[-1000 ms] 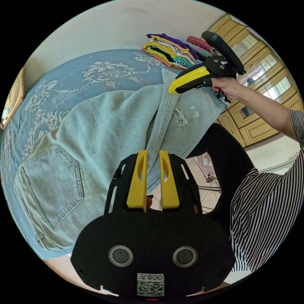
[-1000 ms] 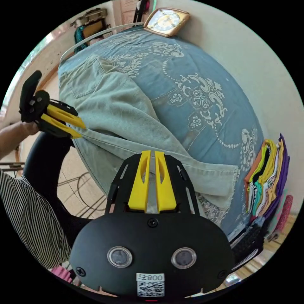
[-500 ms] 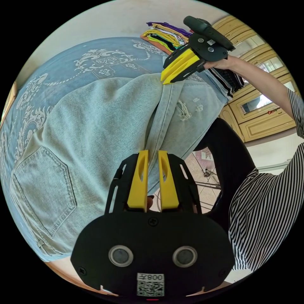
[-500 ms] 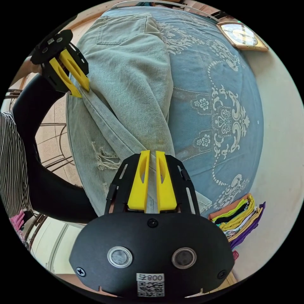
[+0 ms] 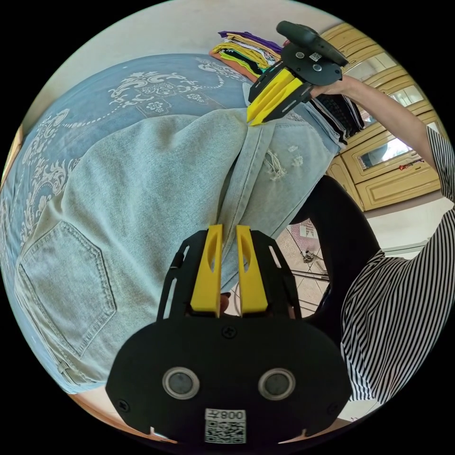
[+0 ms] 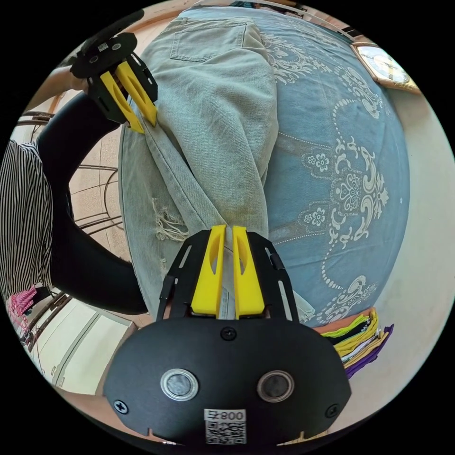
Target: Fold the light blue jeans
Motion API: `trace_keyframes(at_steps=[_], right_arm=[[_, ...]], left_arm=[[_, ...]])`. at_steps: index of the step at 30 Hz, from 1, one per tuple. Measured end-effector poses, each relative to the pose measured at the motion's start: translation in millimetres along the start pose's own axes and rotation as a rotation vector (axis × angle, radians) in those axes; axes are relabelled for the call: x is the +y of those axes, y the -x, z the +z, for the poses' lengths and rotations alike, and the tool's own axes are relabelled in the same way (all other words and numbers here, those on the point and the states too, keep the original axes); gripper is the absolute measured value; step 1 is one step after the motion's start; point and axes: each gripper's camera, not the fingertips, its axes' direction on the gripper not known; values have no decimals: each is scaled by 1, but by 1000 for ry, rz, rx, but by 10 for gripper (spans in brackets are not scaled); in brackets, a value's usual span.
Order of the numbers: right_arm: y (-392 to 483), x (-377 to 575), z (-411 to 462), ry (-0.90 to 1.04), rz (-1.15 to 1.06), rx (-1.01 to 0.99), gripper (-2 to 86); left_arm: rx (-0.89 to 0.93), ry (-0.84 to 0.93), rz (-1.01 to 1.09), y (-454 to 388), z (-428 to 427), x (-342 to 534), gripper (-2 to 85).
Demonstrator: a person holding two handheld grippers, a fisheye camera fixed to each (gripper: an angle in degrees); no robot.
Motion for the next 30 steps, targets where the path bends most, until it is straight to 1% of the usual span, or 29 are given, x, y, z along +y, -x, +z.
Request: trace_keyframes(at_steps=[5,9,14,18,20,21,23,27,30], right_arm=[[-19,2,-1,-1,-5,-53,39],[-22,-1,8,38,-31,-72,8],[-18,9,6,67,-30,-66,-4],[-16,34,-11,7,51,-86,-5],[-7,53,-20,-47,101,-133,-4],[-4,57,-21,-50,110,-129,-4],[9,71,-17,-43,150,-61,-3],[2,84,-16,-82,241,61,7],[-20,87,-14,-80,277,88,49]], left_arm=[[3,1,-2,-6,-4,-7,52],[0,-1,-12,-11,-9,-10,35],[-34,-17,21,-27,-24,-12,25],[-70,-56,53,-46,-44,-7,22],[-82,-64,69,-55,-50,-3,22],[-90,-71,82,-61,-54,0,22],[-107,-67,100,-70,-56,3,21],[-143,-35,109,-82,-55,4,20],[-166,-26,111,-88,-57,4,20]])
